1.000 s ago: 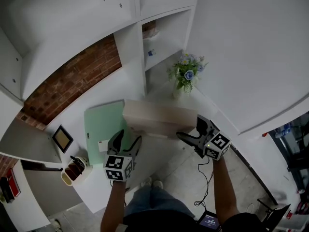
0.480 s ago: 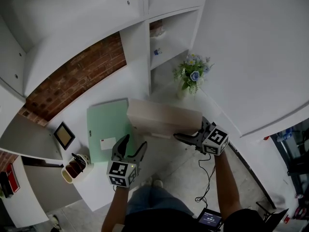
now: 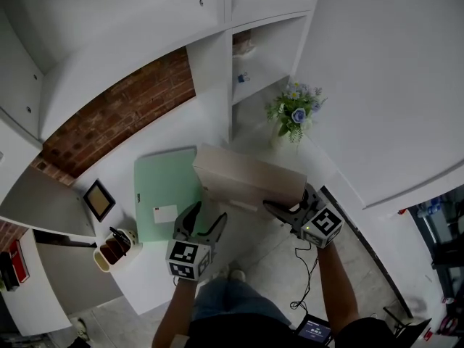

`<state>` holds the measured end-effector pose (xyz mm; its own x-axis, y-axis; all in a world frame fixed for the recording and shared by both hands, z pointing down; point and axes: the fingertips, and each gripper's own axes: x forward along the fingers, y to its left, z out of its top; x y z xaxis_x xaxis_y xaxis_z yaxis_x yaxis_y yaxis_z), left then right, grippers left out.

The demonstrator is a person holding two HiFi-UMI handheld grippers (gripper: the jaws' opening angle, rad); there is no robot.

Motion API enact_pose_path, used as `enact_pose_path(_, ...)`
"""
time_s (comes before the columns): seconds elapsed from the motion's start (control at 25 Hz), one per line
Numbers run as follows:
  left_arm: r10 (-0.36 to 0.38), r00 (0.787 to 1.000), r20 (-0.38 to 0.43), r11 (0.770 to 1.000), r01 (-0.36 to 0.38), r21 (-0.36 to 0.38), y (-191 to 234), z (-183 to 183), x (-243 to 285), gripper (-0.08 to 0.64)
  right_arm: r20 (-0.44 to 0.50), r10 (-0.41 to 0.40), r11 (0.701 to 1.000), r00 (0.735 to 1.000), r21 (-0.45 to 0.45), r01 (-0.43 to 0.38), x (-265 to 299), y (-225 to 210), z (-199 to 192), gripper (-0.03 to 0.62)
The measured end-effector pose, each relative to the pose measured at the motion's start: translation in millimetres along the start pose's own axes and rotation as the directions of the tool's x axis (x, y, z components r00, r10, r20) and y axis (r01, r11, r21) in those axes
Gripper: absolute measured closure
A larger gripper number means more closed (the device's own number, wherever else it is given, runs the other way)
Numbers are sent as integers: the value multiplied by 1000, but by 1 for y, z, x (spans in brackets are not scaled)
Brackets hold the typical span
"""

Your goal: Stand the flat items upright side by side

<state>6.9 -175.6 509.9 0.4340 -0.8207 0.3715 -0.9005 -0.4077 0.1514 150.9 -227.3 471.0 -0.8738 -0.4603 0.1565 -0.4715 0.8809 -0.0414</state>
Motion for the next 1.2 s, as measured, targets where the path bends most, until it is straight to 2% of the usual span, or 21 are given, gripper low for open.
enact_pose_path(0.12, 11, 1000, -2, 1000, -11, -3, 3, -1, -2, 262, 34, -51, 999, 998, -12, 51, 1, 5, 7, 296)
enact_pose_path(0.36, 28, 1000, -4, 1000, -28, -10, 10, -3, -8, 264, 71, -168, 985, 983, 41, 166, -2, 4, 11, 304)
enact_pose_path(0.6, 39, 999, 4, 999, -39, -17, 16, -3, -13, 264, 114, -244, 970, 963, 0, 245, 3, 5, 34, 308)
enact_pose_path(0.84, 53, 998, 22, 998, -53, -24, 21, 2, -18, 264, 157, -360, 926, 920, -59, 373, 29, -1, 61, 308)
enact_pose_path(1.04, 80, 996, 39, 996, -79, -43, 34, 5, -25, 264, 175, -461, 880, 870, -38, 474, 62, -15, 74, 310)
enact_pose_path(1.2, 100, 994, 45, 993, -97, -66, 44, 2, -32, 264, 178, -496, 859, 850, -42, 510, 95, -26, 79, 310)
